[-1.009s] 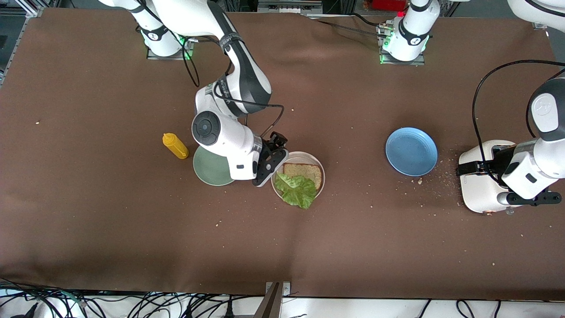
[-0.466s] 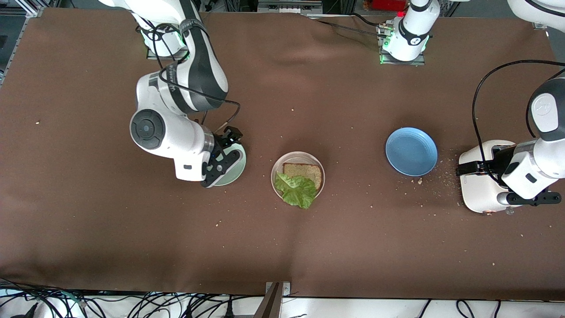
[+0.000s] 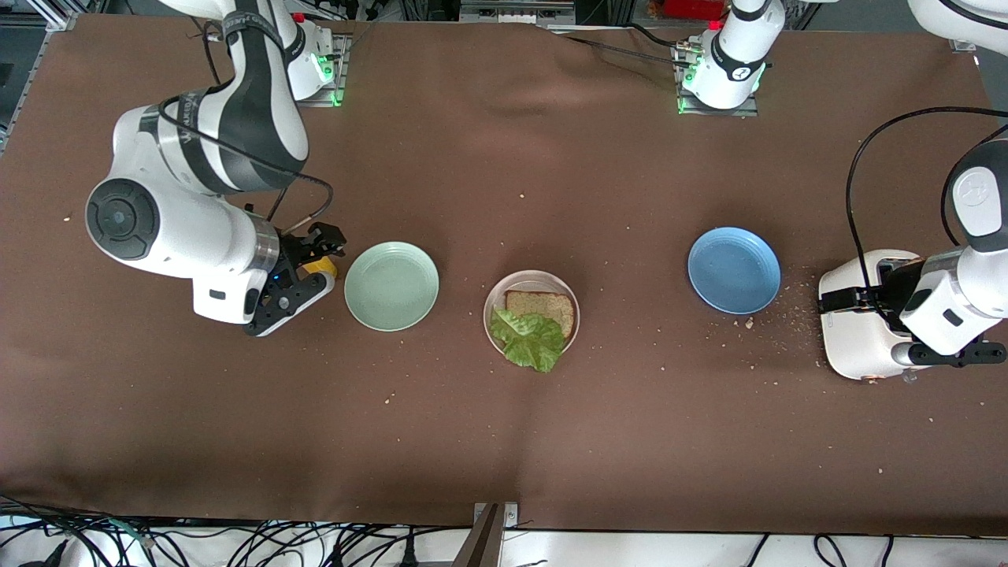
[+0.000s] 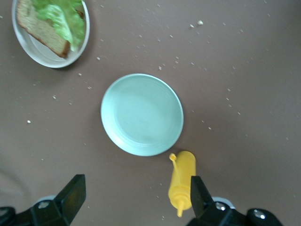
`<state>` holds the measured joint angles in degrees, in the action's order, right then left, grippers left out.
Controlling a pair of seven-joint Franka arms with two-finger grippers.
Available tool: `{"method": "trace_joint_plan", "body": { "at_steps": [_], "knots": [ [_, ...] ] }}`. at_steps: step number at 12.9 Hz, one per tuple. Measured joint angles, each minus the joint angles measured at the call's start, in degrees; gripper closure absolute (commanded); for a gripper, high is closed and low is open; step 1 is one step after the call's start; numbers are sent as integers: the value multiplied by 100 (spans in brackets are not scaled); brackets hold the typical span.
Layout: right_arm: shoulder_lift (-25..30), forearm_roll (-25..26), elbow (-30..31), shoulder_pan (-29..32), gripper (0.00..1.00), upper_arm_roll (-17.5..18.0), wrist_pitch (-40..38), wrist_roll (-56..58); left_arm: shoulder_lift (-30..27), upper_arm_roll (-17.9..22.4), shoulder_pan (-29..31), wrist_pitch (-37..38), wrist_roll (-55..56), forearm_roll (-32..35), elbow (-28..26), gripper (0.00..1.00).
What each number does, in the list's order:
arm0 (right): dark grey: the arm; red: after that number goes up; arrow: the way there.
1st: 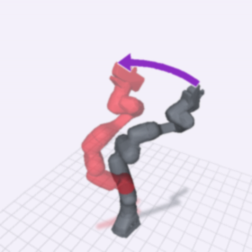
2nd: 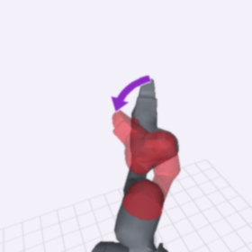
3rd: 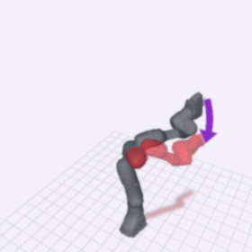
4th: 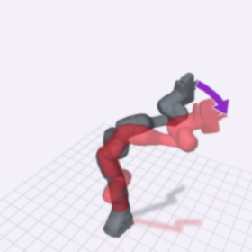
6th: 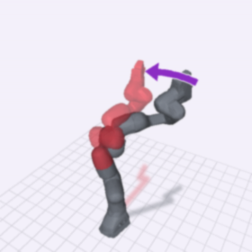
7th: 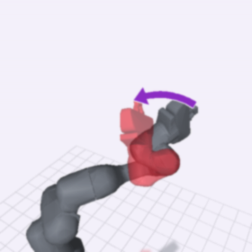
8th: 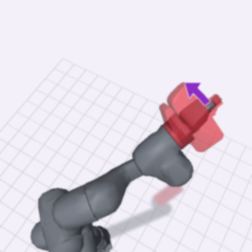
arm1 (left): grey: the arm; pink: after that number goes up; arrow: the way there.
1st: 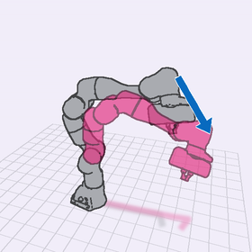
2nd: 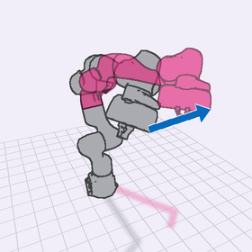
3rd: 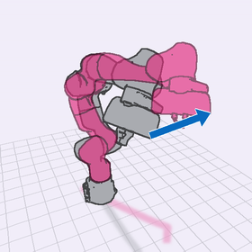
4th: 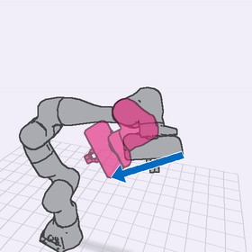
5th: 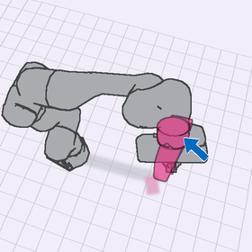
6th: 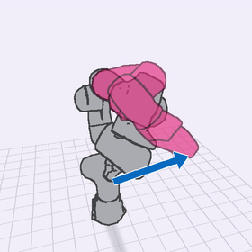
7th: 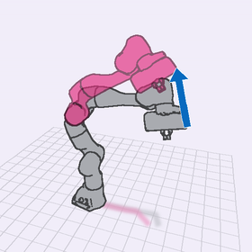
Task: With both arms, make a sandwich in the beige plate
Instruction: 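Withdraw the right gripper to rest while the left gripper grasps the second toast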
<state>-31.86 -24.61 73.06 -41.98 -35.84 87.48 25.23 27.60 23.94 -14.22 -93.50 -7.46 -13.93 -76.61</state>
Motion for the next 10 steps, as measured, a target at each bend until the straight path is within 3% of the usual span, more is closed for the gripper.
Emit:
{"method": "trace_joint_plan", "body": {
  "at_steps": [2, 4, 7, 10],
  "knots": [
    [271, 929, 121, 738, 1, 1121, 190, -674, 38, 19, 364, -40, -633, 44, -4, 0],
    [780, 1790, 615, 1296, 0, 2047, 488, -1413, 124, 29, 866, -142, -1151, 46, -15, 0],
    [1734, 2048, 1565, 2234, 0, 2746, 641, -1653, 345, 25, 1394, -315, -1393, 255, -29, 0],
    [2563, 2357, 2041, 3322, 0, 3396, 641, -1644, 511, 13, 1461, -352, -1409, 305, -100, 0]
  ]
}}
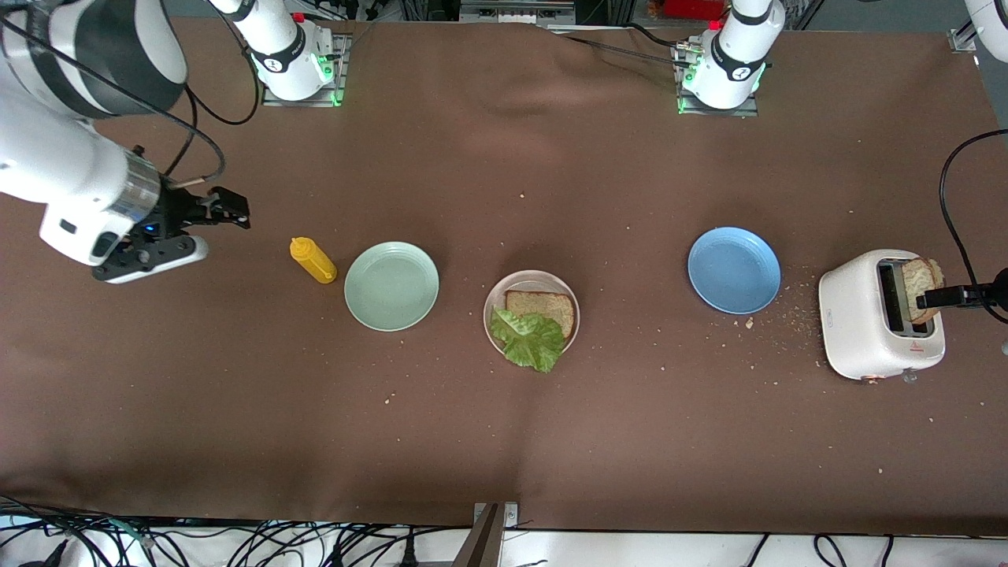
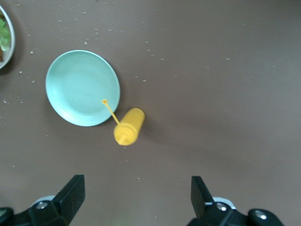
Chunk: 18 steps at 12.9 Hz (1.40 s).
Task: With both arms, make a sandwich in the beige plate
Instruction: 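Withdraw the right gripper to rest while the left gripper grasps the second toast, then carry the second toast over the lettuce with the left gripper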
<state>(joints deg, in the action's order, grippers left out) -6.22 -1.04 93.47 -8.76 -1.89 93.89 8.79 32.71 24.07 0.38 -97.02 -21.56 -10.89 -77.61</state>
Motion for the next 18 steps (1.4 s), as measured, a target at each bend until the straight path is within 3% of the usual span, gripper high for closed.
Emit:
{"method": "trace_joint_plan", "body": {
  "at_steps": [1, 2, 3, 4, 5, 11, 16, 18],
  "knots": [
    [248, 239, 130, 261, 0, 207, -3, 0, 36, -3, 3, -21, 0, 18, -78, 6],
    [460, 359, 231, 434, 0, 320, -4, -12, 69, -2, 18, -55, 0, 24, -151, 29],
    [632, 403, 293, 588, 0, 363, 0, -18, 98, -2, 43, -77, 0, 25, -212, 61],
    [787, 409, 322, 735, 0, 361, 0, -18, 128, -1, 74, -86, 0, 26, -241, 88],
    [937, 409, 373, 858, 0, 324, -2, -19, 166, -1, 103, -87, 0, 26, -254, 100],
    [1108, 254, 700, 947, 0, 37, 76, -627, 263, 1, 205, -100, 0, 30, -277, 100],
    [790, 229, 369, 937, 0, -53, 161, -632, 184, -10, 165, -51, 0, 32, -74, 100],
    [782, 227, 348, 934, 0, -57, 160, -632, 114, -19, 156, 359, 0, 35, 228, 100]
  ]
}}
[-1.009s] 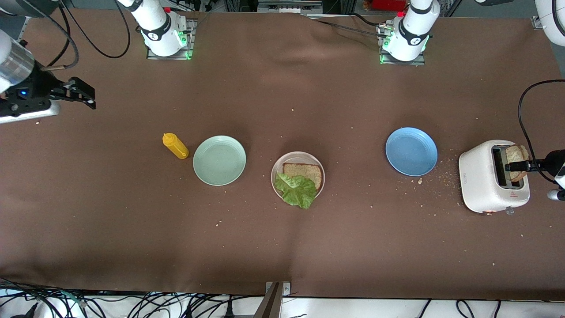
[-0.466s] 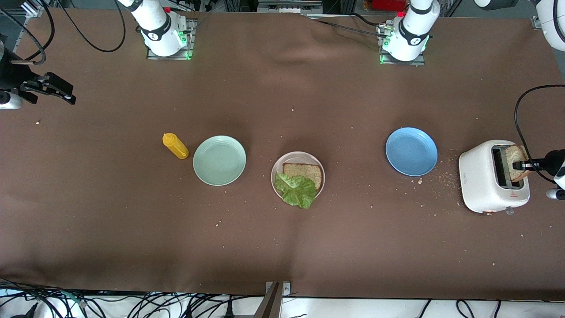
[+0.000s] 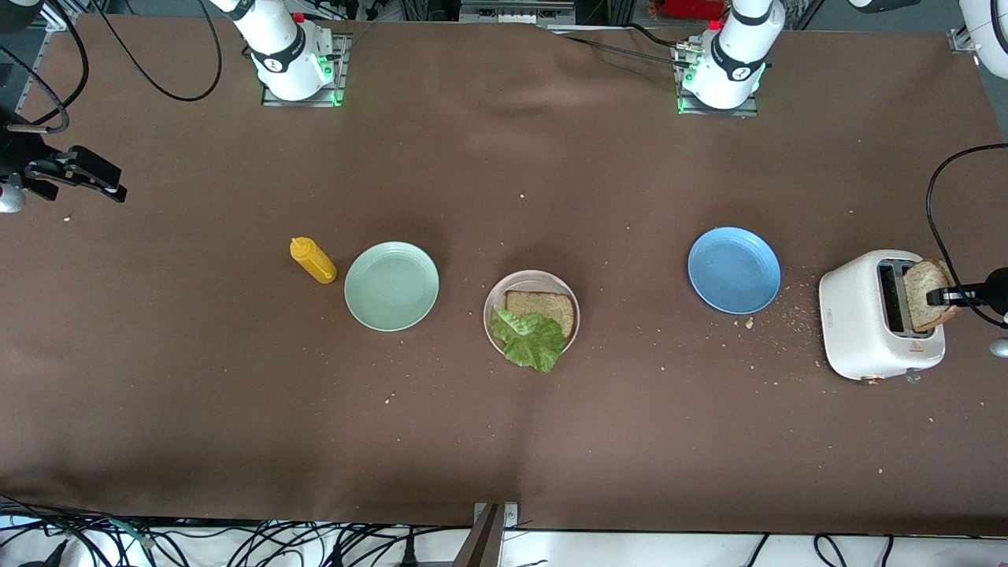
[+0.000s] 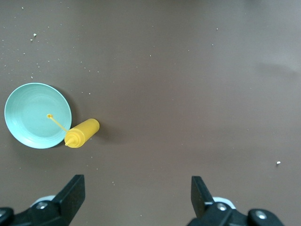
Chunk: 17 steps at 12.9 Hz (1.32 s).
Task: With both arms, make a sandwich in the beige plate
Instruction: 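Carry the second toast over the lettuce with the left gripper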
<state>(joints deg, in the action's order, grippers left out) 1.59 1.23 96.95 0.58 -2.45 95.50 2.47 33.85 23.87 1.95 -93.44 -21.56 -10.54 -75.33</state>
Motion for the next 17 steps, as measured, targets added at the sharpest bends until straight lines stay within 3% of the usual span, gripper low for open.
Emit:
{"method": "trace_joint_plan", "body": {
  "at_steps": [5, 8, 10, 13, 15, 17],
  "knots": [
    [-11, 0, -113, 7, 0, -44, -48, 0, -173, -143, -234, 1398, 5, -2, 1171, 100],
    [-13, -12, -144, 7, 0, -58, -132, -15, -318, -587, -487, 1931, 42, -168, 1311, 100],
    [-13, -112, -155, 6, 0, -57, -139, -31, -314, -808, -606, 2047, 381, -1058, 1303, 100],
    [-14, -150, -166, 6, 0, -64, -247, -35, -184, -910, -701, 2119, 1044, -3181, 1075, 100],
    [-25, -149, -168, 7, 0, -124, -264, -35, 185, -1050, -786, 2070, 1095, -4272, 880, 100],
    [-32, -149, -171, 6, 0, -149, -264, -35, 619, -1183, -1089, 1540, 1090, -4981, 848, 100]
  ]
}}
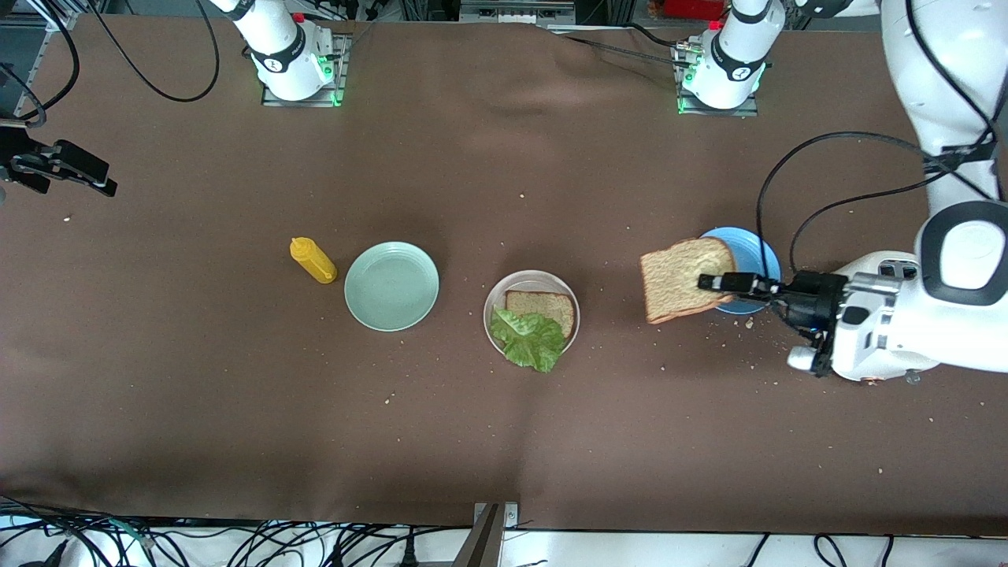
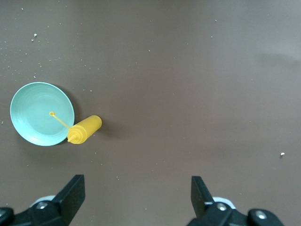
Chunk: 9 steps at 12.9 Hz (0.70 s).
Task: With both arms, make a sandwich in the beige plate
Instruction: 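Carry the second toast over the lettuce with the left gripper, then lay the toast on the lettuce and open the left gripper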
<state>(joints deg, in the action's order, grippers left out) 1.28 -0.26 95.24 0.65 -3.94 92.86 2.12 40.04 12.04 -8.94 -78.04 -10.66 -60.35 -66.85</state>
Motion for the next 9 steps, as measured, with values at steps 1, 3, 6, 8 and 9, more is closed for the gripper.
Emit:
{"method": "trace_joint_plan", "body": {
  "at_steps": [1, 3, 6, 8, 9],
  "knots": [
    [-1, 0, -2, -3, 0, 4, -2, 0, 132, -32, -217, -406, 0, -134, -8, 100],
    [-2, 0, -5, -6, 0, 15, -4, 0, 255, -51, -745, -1376, 30, -229, -129, 100],
    [-3, 0, -7, -8, 0, 18, -9, 0, 363, -53, -1352, -2448, 57, -317, -504, 100],
    [-4, 0, -8, -9, 0, 18, -11, 0, 516, -53, -1580, -2789, 57, -317, -629, 100],
    [-4, 0, -8, -9, 0, 18, -12, 0, 619, -53, -1716, -3020, 57, -317, -666, 100]
  ]
}}
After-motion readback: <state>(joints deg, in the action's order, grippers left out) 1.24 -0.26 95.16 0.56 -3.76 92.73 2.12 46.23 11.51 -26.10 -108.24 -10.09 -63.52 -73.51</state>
